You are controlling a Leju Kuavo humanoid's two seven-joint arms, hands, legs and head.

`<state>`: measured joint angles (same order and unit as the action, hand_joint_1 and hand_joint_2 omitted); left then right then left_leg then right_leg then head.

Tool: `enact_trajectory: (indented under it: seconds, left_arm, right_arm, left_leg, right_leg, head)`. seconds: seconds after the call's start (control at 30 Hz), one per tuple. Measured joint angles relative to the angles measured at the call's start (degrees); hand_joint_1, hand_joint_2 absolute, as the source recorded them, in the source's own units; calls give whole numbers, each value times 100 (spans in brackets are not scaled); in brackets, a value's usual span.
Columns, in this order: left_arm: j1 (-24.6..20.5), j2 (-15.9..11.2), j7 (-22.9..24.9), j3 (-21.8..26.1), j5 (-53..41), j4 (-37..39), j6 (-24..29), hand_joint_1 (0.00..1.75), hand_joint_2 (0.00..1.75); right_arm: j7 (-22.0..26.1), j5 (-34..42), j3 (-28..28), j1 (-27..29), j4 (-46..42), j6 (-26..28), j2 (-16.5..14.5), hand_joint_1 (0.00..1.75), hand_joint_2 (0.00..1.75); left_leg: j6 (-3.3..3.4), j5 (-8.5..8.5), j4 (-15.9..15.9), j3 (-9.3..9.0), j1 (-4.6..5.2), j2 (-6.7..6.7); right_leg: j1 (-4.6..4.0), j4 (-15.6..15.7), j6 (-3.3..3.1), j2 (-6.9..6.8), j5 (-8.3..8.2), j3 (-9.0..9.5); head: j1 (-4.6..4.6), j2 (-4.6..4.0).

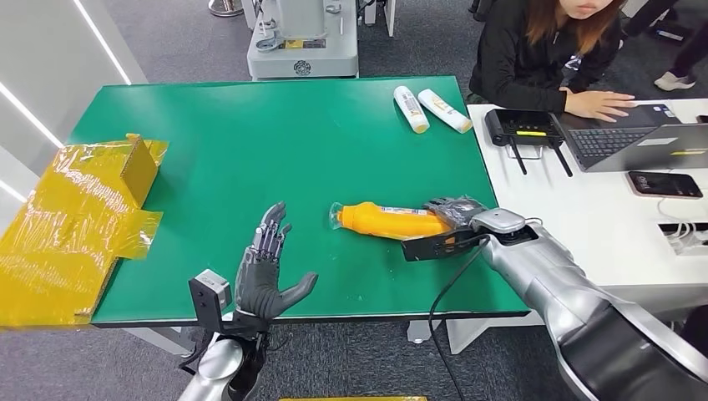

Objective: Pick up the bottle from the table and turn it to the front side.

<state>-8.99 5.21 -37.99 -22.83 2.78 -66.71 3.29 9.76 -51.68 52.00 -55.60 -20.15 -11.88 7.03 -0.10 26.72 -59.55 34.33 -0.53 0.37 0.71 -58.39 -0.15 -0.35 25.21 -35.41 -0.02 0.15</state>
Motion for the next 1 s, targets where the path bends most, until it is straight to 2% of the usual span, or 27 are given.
enact_trajectory:
  seconds: [0.03,0.13,0.53,0.7,0.77,0.87,1.0]
  left_arm:
    - [10,-3,-5,1,0,20,6,0,175]
    - [33,-18,-17,4,-2,90,15,0,175]
    - [183,-44,-64,80,0,173,42,0,175]
    - [266,-46,-115,159,0,173,51,0,175]
    - [301,-46,-125,175,-2,173,58,0,175]
    - [358,-46,-129,218,-22,173,78,0,175]
    - [403,-46,-156,273,-35,173,131,0,175]
  right_arm:
    - [-8,-15,59,16,-13,57,24,166,175]
    - [-1,-38,206,55,-56,182,95,171,175]
    - [126,148,391,226,-251,793,269,175,175]
    - [391,717,339,416,-367,1231,271,175,175]
    - [677,1143,226,558,-471,1377,274,175,175]
    - [1223,1987,-106,1026,-875,1625,288,175,175]
    - [1568,2735,-510,1933,-1825,2167,321,175,175]
  left_leg:
    - [0,0,0,-2,0,0]
    - [0,0,1,-14,-1,-2]
    - [1,-1,-3,-23,0,-2]
    - [1,0,-3,-23,0,-1]
    - [1,0,-3,-23,-2,-1]
    - [2,1,-1,-19,-3,-4]
    - [1,3,1,-11,-6,-17]
  right_leg:
    - [0,0,0,0,0,2]
    - [-1,1,2,-1,1,15]
    - [0,2,9,-2,-3,31]
    - [0,1,9,-2,-3,30]
    - [-1,1,9,-1,-2,29]
    - [-2,1,9,-3,-1,26]
    - [-7,0,10,-16,10,22]
  head:
    - [-1,0]
    - [-1,0]
    - [-1,-1]
    - [-1,0]
    - [0,0]
    - [0,-1]
    - [-1,0]
